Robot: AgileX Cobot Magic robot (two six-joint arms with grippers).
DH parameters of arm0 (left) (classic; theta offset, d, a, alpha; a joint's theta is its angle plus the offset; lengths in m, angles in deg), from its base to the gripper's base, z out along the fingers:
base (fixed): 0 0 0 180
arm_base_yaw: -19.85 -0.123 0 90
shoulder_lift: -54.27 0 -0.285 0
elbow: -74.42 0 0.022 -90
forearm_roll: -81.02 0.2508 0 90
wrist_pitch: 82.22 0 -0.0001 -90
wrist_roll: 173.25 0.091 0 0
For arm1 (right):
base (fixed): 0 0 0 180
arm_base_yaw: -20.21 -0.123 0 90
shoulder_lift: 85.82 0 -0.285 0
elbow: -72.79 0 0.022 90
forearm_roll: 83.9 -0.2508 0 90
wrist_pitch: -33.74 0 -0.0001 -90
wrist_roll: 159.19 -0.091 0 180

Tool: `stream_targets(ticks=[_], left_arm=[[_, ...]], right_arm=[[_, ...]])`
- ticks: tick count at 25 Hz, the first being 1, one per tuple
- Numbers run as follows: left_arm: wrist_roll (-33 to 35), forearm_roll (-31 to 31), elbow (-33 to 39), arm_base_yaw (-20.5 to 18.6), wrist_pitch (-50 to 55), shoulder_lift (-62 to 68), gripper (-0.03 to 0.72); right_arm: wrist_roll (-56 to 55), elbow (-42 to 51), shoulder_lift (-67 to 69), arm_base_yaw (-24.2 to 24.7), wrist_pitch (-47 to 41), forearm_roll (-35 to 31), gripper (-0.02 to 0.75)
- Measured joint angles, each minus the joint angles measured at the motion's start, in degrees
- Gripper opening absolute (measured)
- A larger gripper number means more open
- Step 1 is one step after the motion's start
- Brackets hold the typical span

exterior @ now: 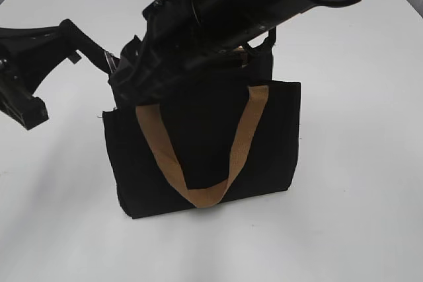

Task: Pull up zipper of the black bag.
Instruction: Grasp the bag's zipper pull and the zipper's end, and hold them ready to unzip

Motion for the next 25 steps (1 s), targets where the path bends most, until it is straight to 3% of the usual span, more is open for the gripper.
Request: stream_targets(ticks=[9, 19, 23, 25], left_arm=[[-0.66, 0.11, 0.0, 0.0, -1.53, 0.0, 0.005], [-1.66, 0.17, 0.0, 0.0, -1.53, 0.0, 0.005], [-1.74, 0.17, 0.0, 0.0, -1.53, 0.0, 0.005], [-1.81, 0.17, 0.0, 0.0, -1.53, 0.0, 0.005]], right_arm=[[0.05, 0.0, 0.0, 0.0, -3.02, -0.03, 0.3], [0.05, 0.0, 0.0, 0.0, -1.87, -0.03, 0.133], [0.05, 0.0, 0.0, 0.0, -1.88, -0.03, 0.004], [0.05, 0.0, 0.0, 0.0, -2.14, -0.03, -0.001]])
